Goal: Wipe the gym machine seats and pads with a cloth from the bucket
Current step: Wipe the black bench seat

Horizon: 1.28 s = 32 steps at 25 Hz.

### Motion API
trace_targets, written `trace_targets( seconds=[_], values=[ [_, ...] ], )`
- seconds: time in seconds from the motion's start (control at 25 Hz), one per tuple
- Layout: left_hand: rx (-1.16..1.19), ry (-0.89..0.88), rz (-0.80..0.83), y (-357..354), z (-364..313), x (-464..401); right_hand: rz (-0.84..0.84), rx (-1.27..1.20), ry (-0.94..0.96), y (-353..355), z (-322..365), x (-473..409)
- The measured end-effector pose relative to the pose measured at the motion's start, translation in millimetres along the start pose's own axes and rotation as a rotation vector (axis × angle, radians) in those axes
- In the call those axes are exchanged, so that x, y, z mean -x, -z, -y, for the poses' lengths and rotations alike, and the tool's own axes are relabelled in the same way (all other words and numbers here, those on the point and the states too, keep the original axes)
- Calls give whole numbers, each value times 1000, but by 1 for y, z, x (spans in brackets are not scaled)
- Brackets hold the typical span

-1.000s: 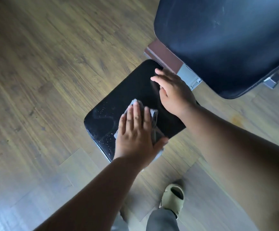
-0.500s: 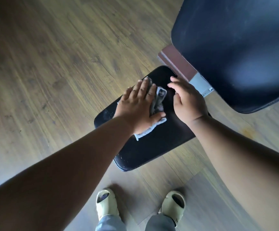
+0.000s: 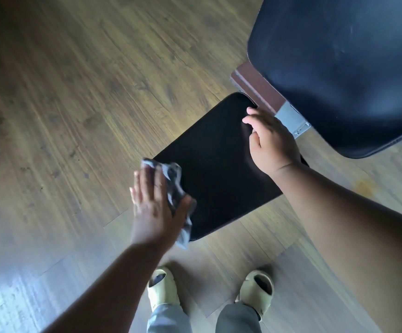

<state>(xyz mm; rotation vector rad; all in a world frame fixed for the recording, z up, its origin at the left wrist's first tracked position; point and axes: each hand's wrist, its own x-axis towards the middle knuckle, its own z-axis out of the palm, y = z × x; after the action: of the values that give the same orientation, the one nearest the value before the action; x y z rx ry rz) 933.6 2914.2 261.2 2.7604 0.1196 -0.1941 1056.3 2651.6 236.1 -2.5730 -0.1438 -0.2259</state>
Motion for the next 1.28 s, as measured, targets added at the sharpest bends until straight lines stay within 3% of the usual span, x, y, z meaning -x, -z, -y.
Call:
trace_targets(
  seconds=[0.2, 0.36, 0.44, 0.6, 0.72, 1.0, 1.16, 1.28],
  values=[
    [-322, -443, 80, -22, -51, 30, 5, 5, -2, -1, -1, 0],
    [-422, -558, 223, -37, -116, -16, 38, 3, -23, 3, 0, -1],
    [-419, -560, 246, -38, -113, -17, 34, -12, -26, 5, -2, -1],
    [-342, -463, 81, -15, -32, 15, 32, -43, -44, 4, -2, -1],
    [-323, -387, 97, -4, 3, 30, 10, -28, -35, 1, -1, 1],
    [-257, -202, 68, -4, -62, -85, -37, -30, -18, -2, -3, 2],
    [-141, -112, 222, -1, -100, -162, -31, -45, -24, 0, -4, 1],
    [-45, -98, 232, 9, -88, -159, -22, -52, -33, -1, -4, 4]
  ],
)
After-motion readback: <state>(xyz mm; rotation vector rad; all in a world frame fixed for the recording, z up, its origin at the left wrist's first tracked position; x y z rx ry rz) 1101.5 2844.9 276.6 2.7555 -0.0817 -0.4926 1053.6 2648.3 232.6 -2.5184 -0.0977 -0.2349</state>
